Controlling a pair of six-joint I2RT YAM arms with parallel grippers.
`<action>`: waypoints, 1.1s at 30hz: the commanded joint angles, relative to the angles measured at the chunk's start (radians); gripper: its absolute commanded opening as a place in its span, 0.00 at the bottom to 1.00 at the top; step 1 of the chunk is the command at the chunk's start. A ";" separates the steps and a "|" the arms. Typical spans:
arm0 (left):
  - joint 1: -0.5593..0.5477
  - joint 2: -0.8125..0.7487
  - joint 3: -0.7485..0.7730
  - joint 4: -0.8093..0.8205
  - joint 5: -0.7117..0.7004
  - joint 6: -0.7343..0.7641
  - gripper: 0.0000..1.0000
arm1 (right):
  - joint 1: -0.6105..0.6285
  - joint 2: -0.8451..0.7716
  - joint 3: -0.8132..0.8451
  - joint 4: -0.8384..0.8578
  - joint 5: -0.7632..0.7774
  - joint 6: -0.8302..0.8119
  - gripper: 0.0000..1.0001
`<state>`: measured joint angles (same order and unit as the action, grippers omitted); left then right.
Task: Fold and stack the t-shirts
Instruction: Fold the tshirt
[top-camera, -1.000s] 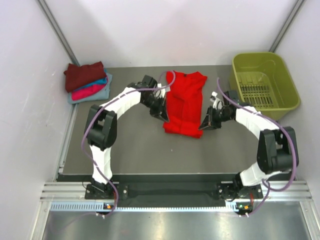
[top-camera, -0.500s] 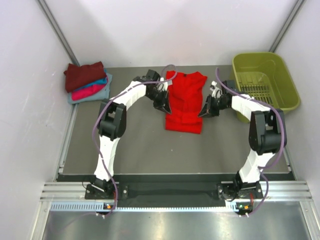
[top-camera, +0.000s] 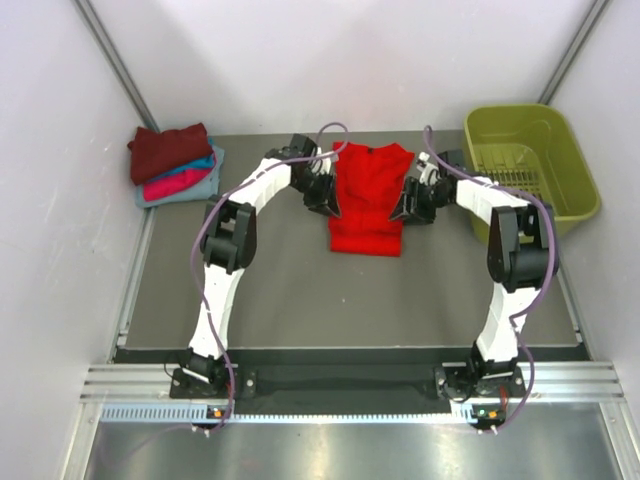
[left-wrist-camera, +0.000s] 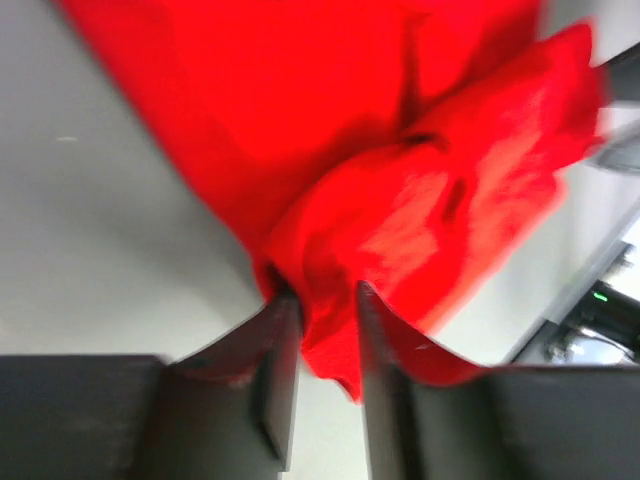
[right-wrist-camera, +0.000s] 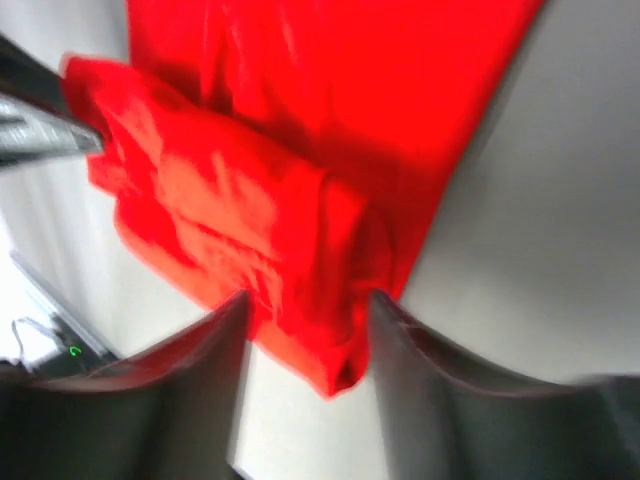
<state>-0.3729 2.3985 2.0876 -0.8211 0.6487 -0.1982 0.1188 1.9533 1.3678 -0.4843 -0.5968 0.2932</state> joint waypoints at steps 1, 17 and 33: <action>0.003 -0.012 0.057 0.043 -0.121 0.022 0.36 | -0.008 -0.005 0.092 0.020 0.038 -0.074 0.63; 0.003 -0.354 -0.171 0.118 -0.038 -0.044 0.57 | 0.071 -0.172 0.007 0.015 -0.047 -0.039 0.70; 0.009 -0.372 -0.215 0.143 -0.087 -0.067 0.58 | 0.166 -0.064 0.001 0.000 -0.023 -0.040 0.71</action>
<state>-0.3687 2.0640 1.8545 -0.7052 0.5648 -0.2668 0.2810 1.8721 1.3548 -0.4953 -0.6285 0.2623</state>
